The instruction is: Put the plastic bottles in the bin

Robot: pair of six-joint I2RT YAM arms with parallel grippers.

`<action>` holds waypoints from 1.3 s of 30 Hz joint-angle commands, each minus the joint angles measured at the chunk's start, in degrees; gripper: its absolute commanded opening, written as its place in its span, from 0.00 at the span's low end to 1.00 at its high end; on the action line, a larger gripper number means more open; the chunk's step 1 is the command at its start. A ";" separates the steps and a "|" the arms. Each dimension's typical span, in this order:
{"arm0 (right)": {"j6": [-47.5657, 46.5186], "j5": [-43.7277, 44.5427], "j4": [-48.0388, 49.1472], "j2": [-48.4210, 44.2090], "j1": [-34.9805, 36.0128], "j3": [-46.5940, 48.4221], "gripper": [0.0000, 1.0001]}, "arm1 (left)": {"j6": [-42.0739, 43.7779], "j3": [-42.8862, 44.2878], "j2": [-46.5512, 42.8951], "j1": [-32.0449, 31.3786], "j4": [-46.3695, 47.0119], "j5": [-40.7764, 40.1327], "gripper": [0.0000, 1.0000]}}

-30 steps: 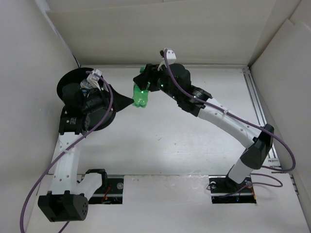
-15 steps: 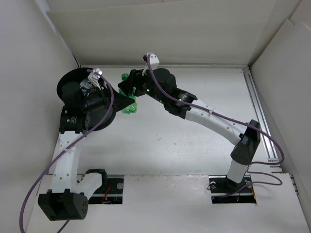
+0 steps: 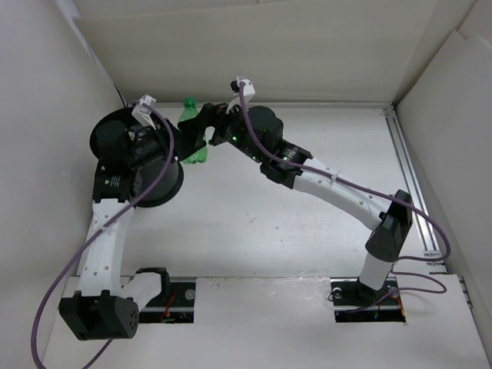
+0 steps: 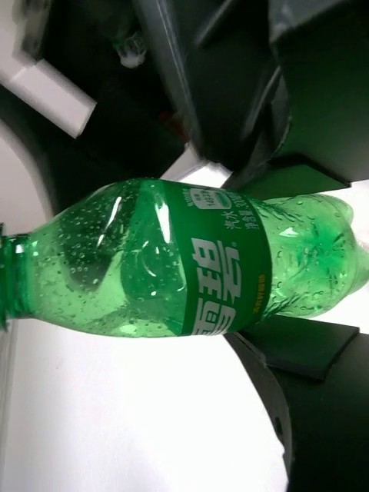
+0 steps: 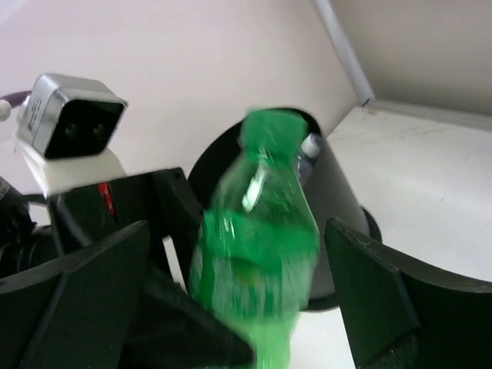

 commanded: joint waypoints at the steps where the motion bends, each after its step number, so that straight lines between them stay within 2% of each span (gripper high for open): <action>1: -2.12 0.20 4.60 -3.00 -1.23 -1.79 1.00 | 1.75 8.66 1.52 0.06 -2.32 -16.95 0.12; 3: -2.13 0.21 3.99 -6.15 -5.70 -7.56 1.00 | 2.37 13.75 3.80 0.58 -6.00 -23.77 0.12; 4: -2.13 -0.31 3.99 -7.39 -7.20 -9.69 1.00 | 2.90 15.35 4.77 2.76 -6.98 -26.93 0.12; 6: -1.60 -0.32 3.99 -10.12 -10.88 -15.74 1.00 | 2.20 17.64 6.36 5.32 -8.04 -29.85 0.11; 11: -3.27 -1.63 3.47 -18.03 -14.68 -24.90 1.00 | 1.49 22.56 11.80 11.74 -10.06 -43.11 0.11; 13: -4.93 -1.63 2.33 -19.96 -16.26 -27.71 1.00 | 1.49 22.57 13.39 12.71 -10.59 -46.46 0.15; 15: -5.72 -1.02 0.57 -22.34 -16.88 -28.26 1.00 | 0.88 23.10 16.02 13.41 -11.12 -48.75 0.26; 16: -6.77 -0.41 -1.79 -23.13 -16.88 -28.95 1.00 | 0.88 23.10 16.64 14.03 -11.64 -49.72 0.46; 19: -8.45 3.53 -8.64 -24.98 -17.93 -27.39 1.00 | 0.27 21.87 18.57 14.03 -13.13 -53.41 0.82; 20: -9.06 5.03 -15.02 -25.85 -17.94 -25.29 1.00 | 0.26 21.87 18.58 14.03 -13.75 -54.12 1.00; 26: -13.98 16.36 -29.74 -30.95 -17.94 -21.14 1.00 | 0.87 25.20 19.90 14.03 -19.55 -57.90 1.00; 29: -14.61 23.39 -40.19 -34.03 -17.07 -17.37 1.00 | 2.19 26.61 15.34 14.03 -23.24 -56.77 1.00; 30: -15.91 27.42 -44.13 -35.08 -16.27 -16.75 1.00 | 2.20 25.92 13.24 14.03 -23.25 -56.76 1.00; 33: -17.68 30.96 -50.30 -40.00 -16.27 -15.17 1.00 | 3.52 21.44 3.40 11.58 -23.25 -57.37 1.00; 39: -20.23 29.92 -57.00 -52.21 -15.74 -13.93 1.00 | 4.04 10.19 -18.22 11.57 -24.56 -57.37 1.00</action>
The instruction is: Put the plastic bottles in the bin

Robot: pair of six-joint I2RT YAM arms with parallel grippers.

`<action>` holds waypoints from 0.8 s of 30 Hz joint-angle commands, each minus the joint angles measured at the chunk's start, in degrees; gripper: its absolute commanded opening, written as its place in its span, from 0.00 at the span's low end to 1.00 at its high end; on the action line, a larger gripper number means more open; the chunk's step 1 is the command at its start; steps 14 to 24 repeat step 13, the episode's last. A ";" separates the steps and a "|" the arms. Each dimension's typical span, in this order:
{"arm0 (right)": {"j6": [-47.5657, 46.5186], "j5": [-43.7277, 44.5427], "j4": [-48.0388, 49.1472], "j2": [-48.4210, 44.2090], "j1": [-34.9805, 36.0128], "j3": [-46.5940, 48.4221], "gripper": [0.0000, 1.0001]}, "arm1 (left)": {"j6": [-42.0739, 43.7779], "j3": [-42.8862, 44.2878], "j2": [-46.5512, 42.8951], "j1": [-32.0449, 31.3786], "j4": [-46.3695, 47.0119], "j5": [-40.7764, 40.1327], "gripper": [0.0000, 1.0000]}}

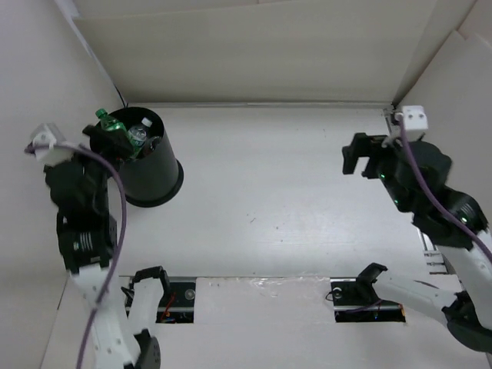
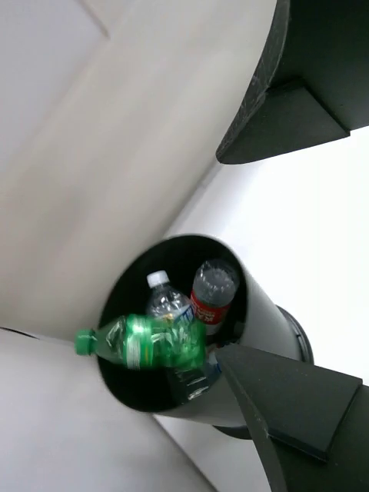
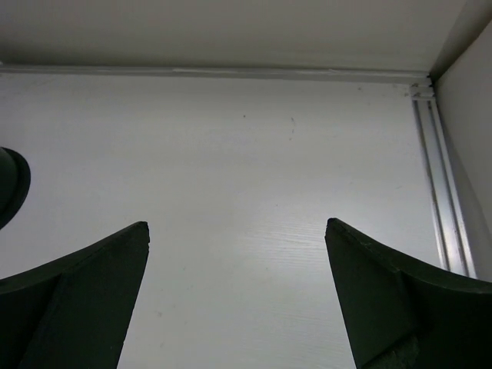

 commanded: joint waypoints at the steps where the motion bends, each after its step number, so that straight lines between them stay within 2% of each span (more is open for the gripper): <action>1: -3.24 2.58 -7.45 -6.54 0.76 2.83 1.00 | 0.57 -5.14 -9.32 0.05 -1.31 0.67 1.00; 6: -3.78 2.58 -14.40 -15.59 0.76 3.36 1.00 | 0.56 -10.07 -24.07 0.05 -3.59 4.72 1.00; 10: -3.78 2.05 -17.48 -19.55 0.76 4.59 1.00 | 0.56 -9.55 -31.11 0.05 -8.33 4.73 1.00; 12: -3.78 1.52 -18.26 -20.09 0.76 5.11 1.00 | 0.56 -8.32 -31.14 -0.47 -10.53 3.94 1.00; 24: -3.78 1.52 -18.88 -20.61 0.76 5.12 1.00 | 0.56 -8.32 -30.44 -0.47 -10.54 3.94 1.00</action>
